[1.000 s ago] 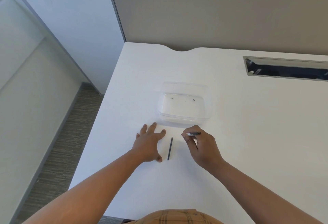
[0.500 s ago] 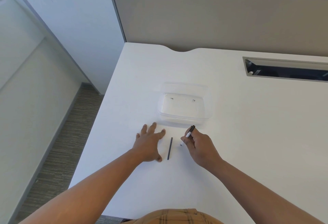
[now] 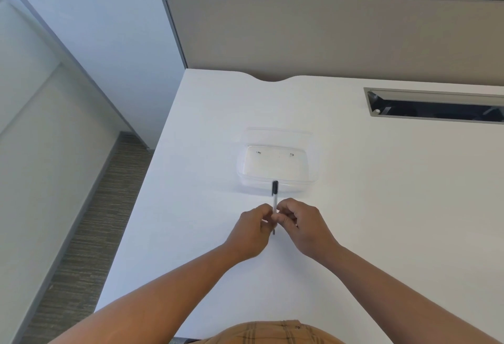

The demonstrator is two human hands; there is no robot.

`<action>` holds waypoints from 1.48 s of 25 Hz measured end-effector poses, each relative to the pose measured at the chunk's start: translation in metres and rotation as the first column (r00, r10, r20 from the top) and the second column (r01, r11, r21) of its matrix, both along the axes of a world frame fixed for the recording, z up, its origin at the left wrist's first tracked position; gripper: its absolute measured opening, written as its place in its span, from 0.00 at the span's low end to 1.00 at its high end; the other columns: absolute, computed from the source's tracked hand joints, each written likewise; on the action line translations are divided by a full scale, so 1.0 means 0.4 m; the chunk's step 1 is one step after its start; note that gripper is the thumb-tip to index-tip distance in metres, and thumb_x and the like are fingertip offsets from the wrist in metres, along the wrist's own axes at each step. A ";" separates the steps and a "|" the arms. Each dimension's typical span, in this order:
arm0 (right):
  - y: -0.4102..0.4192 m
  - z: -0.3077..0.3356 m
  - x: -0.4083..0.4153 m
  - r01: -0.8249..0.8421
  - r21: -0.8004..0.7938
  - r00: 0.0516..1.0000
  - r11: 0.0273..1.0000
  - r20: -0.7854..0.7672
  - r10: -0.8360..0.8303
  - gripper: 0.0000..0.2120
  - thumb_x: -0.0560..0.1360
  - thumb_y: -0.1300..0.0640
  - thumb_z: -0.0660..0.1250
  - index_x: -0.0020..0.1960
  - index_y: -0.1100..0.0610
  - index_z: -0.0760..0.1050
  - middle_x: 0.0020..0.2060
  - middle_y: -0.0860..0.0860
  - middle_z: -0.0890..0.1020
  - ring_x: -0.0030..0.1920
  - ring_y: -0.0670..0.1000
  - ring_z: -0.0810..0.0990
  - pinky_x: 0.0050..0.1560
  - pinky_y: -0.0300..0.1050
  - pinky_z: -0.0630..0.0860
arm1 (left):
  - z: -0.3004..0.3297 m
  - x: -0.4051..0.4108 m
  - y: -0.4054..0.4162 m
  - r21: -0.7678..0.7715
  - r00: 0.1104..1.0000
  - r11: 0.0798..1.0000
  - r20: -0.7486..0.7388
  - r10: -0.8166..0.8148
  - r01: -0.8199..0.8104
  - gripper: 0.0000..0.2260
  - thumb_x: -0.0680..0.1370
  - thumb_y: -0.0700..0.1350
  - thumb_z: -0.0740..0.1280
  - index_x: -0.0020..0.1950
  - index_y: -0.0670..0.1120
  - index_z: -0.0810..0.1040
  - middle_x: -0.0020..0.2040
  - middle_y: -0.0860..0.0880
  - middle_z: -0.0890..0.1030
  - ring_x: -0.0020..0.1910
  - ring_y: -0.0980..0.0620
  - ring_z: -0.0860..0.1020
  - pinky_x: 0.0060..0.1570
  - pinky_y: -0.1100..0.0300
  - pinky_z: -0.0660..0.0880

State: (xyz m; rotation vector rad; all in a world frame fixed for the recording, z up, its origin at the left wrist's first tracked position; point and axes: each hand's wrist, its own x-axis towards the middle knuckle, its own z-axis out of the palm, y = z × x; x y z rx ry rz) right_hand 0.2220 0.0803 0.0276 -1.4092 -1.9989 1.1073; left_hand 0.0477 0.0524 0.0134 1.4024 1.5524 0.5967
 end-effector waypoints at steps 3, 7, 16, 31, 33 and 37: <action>-0.008 -0.017 0.011 0.023 -0.044 0.999 0.999 0.036 -0.022 0.09 0.78 0.51 0.70 0.57 0.51 0.78 0.41 0.39 0.81 0.41 0.43 0.80 0.43 0.37 0.76 | 0.007 -0.008 0.004 -0.143 0.960 0.972 0.183 0.210 -0.185 0.08 0.80 0.41 0.67 0.44 0.53 0.77 0.42 0.52 0.84 0.42 0.53 0.86 0.35 0.67 0.77; -0.028 -0.023 0.005 -0.010 -0.177 0.998 0.984 0.066 0.022 0.15 0.75 0.49 0.73 0.59 0.50 0.78 0.45 0.42 0.82 0.42 0.46 0.82 0.46 0.43 0.80 | 0.002 -0.025 -0.001 -0.344 0.793 0.896 0.444 0.418 -0.280 0.02 0.81 0.37 0.67 0.53 0.40 0.78 0.45 0.42 0.85 0.47 0.46 0.87 0.55 0.47 0.81; -0.033 0.008 -0.014 -0.072 -0.075 0.982 0.995 0.166 0.084 0.08 0.78 0.56 0.66 0.42 0.57 0.79 0.32 0.53 0.79 0.33 0.48 0.71 0.37 0.46 0.72 | 0.046 -0.020 -0.038 -0.434 0.765 0.855 0.436 0.474 -0.282 0.07 0.79 0.43 0.71 0.53 0.41 0.79 0.45 0.45 0.88 0.44 0.49 0.86 0.45 0.58 0.81; -0.057 0.034 0.015 -0.087 -0.055 0.973 0.995 0.210 0.097 0.08 0.81 0.59 0.65 0.58 0.53 0.80 0.46 0.48 0.78 0.47 0.50 0.77 0.51 0.45 0.74 | 0.068 -0.102 -0.036 0.327 0.705 0.779 -0.680 -0.200 0.536 0.10 0.83 0.46 0.62 0.58 0.53 0.81 0.42 0.52 0.81 0.39 0.45 0.77 0.37 0.55 0.65; -0.058 0.037 0.022 -0.094 -0.055 0.971 0.994 0.217 0.104 0.08 0.81 0.56 0.66 0.59 0.51 0.80 0.46 0.47 0.78 0.47 0.49 0.77 0.49 0.43 0.73 | 0.065 -0.113 -0.041 0.337 0.723 0.790 -0.665 -0.184 0.512 0.10 0.83 0.45 0.62 0.58 0.53 0.81 0.41 0.52 0.80 0.38 0.46 0.76 0.37 0.55 0.62; -0.062 0.052 0.014 -0.134 -0.059 0.969 0.989 0.203 0.143 0.07 0.79 0.49 0.67 0.56 0.48 0.80 0.46 0.46 0.79 0.47 0.48 0.78 0.48 0.46 0.76 | 0.061 -0.112 -0.050 0.310 0.742 0.807 -0.634 -0.219 0.503 0.10 0.83 0.45 0.61 0.58 0.53 0.81 0.42 0.52 0.79 0.39 0.47 0.76 0.37 0.55 0.65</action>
